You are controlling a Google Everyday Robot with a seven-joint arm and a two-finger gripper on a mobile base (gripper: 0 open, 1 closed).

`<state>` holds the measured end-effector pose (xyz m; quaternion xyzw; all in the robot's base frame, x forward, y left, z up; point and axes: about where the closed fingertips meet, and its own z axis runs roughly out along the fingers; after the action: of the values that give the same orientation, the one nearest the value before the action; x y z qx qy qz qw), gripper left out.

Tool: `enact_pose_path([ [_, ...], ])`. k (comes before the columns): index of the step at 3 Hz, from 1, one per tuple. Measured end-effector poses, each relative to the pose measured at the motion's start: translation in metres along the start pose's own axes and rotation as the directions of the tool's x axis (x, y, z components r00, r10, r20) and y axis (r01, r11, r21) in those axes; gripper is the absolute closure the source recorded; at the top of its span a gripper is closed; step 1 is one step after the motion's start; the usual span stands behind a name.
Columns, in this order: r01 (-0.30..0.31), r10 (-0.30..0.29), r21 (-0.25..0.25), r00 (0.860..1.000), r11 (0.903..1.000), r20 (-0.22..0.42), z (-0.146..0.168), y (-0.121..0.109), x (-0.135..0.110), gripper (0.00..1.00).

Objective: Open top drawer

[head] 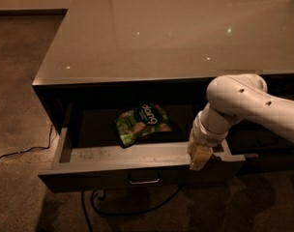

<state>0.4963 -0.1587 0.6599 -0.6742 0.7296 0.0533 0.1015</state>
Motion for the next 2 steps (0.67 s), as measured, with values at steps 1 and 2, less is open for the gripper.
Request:
enact_pose_path([
  [1, 0.0, 0.0, 0.0, 1.0, 1.0, 0.0, 0.0, 0.0, 0.0, 0.86],
  [2, 0.0, 0.0, 0.0, 1.0, 1.0, 0.0, 0.0001, 0.0, 0.0, 0.62],
])
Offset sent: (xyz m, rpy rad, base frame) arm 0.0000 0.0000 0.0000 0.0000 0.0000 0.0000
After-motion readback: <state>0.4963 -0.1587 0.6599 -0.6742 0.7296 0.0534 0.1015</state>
